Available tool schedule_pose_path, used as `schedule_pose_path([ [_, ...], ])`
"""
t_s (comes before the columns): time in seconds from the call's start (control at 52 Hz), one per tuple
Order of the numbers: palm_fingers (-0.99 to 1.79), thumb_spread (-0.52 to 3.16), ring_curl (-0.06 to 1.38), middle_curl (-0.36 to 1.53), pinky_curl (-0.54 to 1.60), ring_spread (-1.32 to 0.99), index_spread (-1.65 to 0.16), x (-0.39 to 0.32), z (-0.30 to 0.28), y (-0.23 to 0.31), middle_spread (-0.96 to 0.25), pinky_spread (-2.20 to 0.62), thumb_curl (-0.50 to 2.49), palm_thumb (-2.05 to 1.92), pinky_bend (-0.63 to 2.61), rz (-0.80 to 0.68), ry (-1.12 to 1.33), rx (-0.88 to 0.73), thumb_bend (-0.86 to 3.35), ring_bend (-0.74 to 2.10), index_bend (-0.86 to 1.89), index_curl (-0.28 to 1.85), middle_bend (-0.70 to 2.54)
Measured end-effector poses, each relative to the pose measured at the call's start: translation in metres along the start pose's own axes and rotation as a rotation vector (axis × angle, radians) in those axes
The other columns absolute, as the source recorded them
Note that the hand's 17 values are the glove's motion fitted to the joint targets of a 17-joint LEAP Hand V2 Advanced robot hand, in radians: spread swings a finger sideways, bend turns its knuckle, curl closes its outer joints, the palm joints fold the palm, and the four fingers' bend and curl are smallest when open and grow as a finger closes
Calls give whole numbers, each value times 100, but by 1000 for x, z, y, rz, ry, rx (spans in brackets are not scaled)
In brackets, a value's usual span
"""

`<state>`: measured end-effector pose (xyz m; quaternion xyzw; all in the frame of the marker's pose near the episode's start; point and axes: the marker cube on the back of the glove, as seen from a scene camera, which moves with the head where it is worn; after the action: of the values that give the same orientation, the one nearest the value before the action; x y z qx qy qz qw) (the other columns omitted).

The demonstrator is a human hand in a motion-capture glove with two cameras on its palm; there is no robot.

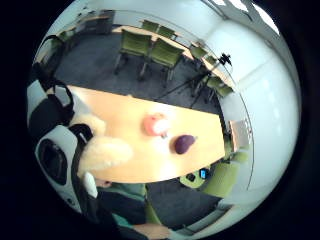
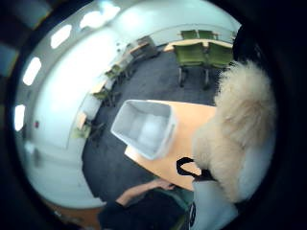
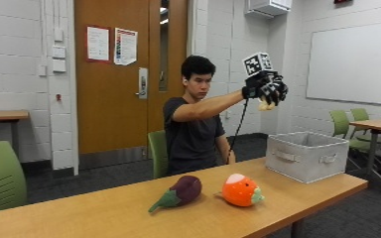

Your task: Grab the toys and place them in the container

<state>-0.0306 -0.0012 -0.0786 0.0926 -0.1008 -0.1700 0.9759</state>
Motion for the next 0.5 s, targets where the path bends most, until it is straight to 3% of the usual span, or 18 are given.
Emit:
schedule_pose_path([
  [0.058, 105, 72, 44, 51, 38, -43, -49, -35, 11, -31, -41, -44, 73, 66, 85, 21, 17, 1, 12, 105, 14, 99, 65],
  [0.135, 105, 71, 44, 52, 37, -42, -50, -85, 23, -48, -42, -44, 76, 67, 86, -214, -95, -6, 11, 106, 14, 102, 64],
  [0.192, 104, 70, 44, 53, 38, -42, -51, -111, 36, -68, -42, -44, 78, 67, 87, -119, -86, -28, 11, 106, 14, 104, 64],
  [0.269, 102, 70, 44, 54, 37, -42, -51, -141, 51, -82, -42, -44, 80, 67, 87, -122, -101, -53, 10, 107, 13, 107, 63],
  [0.404, 101, 70, 44, 56, 37, -42, -52, -88, 84, -110, -43, -44, 83, 68, 89, -192, -177, -104, 8, 108, 13, 111, 62],
  [0.5, 100, 71, 44, 58, 37, -42, -52, -93, 105, -113, -43, -43, 86, 68, 90, -134, -103, -179, 8, 109, 12, 114, 62],
])
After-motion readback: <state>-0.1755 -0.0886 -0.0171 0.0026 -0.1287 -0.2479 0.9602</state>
